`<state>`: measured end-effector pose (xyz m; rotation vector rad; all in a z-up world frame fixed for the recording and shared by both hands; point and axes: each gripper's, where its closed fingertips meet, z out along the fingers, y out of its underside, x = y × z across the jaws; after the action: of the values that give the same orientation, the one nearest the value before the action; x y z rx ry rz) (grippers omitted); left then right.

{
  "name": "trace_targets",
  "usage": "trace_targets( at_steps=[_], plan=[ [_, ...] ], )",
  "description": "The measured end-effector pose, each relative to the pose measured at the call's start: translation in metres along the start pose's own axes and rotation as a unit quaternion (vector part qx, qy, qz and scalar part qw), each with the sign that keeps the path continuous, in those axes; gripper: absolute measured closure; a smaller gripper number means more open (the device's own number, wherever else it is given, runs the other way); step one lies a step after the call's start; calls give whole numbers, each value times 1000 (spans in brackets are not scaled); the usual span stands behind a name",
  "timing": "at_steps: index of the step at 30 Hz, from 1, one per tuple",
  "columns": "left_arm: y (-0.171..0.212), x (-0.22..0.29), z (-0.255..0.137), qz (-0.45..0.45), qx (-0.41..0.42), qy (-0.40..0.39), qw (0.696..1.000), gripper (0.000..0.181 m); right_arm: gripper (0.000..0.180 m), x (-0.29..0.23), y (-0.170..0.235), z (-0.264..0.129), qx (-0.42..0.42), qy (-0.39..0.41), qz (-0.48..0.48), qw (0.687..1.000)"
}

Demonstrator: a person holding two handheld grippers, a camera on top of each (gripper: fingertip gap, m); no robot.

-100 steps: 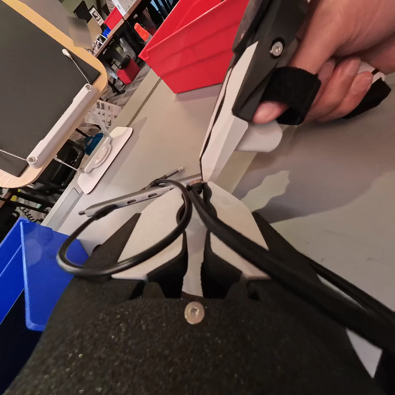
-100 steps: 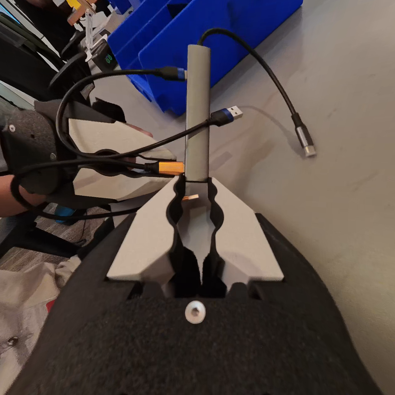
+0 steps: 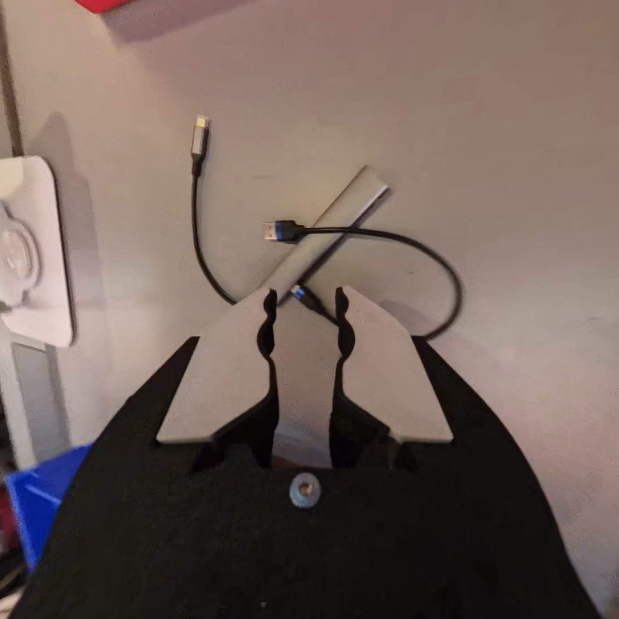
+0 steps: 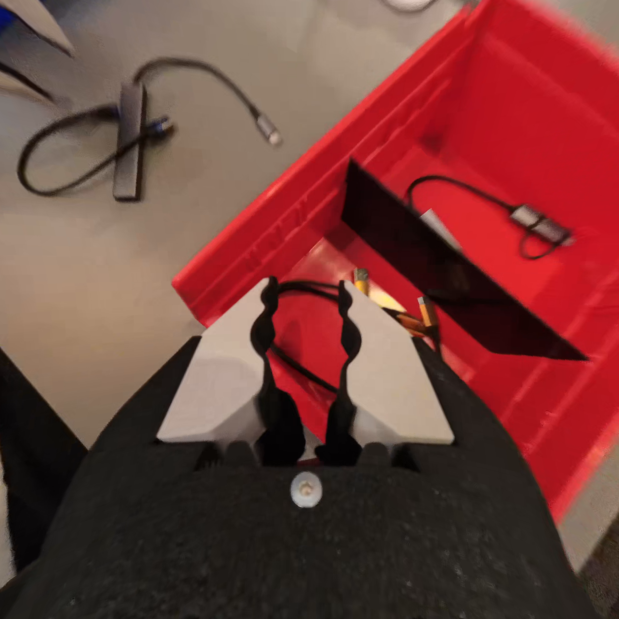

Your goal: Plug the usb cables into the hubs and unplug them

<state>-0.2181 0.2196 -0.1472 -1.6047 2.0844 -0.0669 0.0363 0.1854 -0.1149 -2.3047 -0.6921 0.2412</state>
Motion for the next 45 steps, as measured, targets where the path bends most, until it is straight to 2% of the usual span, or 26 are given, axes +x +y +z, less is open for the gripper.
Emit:
trace_targets(
  at_steps=[4,7,8,9,11,12,15,20,27,29,30,31,35,38,40,41,43,45],
  plan=[
    [2,-9,38,66,-52,89,992,140,143,-9,-38,-47,103,30,-9,994],
    [14,-8,56,91,-93,143,981,137,145,-73,-61,-62,183,-87,-3,979],
    [11,-3,56,85,-85,173,978,144,145,-101,-65,-62,202,-132,-14,970],
    [11,1,56,82,-85,195,974,144,145,-130,-66,-60,222,-176,-23,959],
    [11,4,55,91,-76,210,970,151,146,-180,-55,-44,238,-246,-29,939],
    [11,4,55,94,-70,211,970,153,146,-194,-49,-28,244,-246,-25,938],
    [15,6,53,75,-87,205,972,156,142,-195,-32,27,231,-164,7,959],
    [18,25,27,63,-91,227,967,158,136,-185,-36,67,199,-107,-23,974],
    [-1,26,-24,62,-71,205,974,158,131,-207,-61,81,187,-157,-50,968],
    [-6,29,-31,67,-68,202,975,158,138,-208,-64,83,180,-156,-57,969],
    [-8,32,-33,66,-66,203,975,158,153,-209,-65,82,182,-157,-61,969],
    [-9,33,-34,67,-66,199,975,158,157,-212,-66,81,185,-165,-66,966],
    [-13,37,-32,57,-50,182,980,158,158,-213,-54,84,151,-173,-73,970],
    [-24,31,-41,10,6,163,987,156,158,-209,-55,76,171,-193,-46,965],
    [-35,14,-61,-53,80,126,987,138,158,-200,-55,70,179,-200,-23,963],
    [-38,4,-74,-94,123,103,983,139,158,-198,-54,66,186,-211,-8,960],
    [-39,-10,-103,-185,221,70,955,142,158,-194,-57,56,209,-235,30,949],
    [-34,-10,-128,-284,325,71,899,146,158,-193,-60,47,229,-258,64,936]
  ],
)
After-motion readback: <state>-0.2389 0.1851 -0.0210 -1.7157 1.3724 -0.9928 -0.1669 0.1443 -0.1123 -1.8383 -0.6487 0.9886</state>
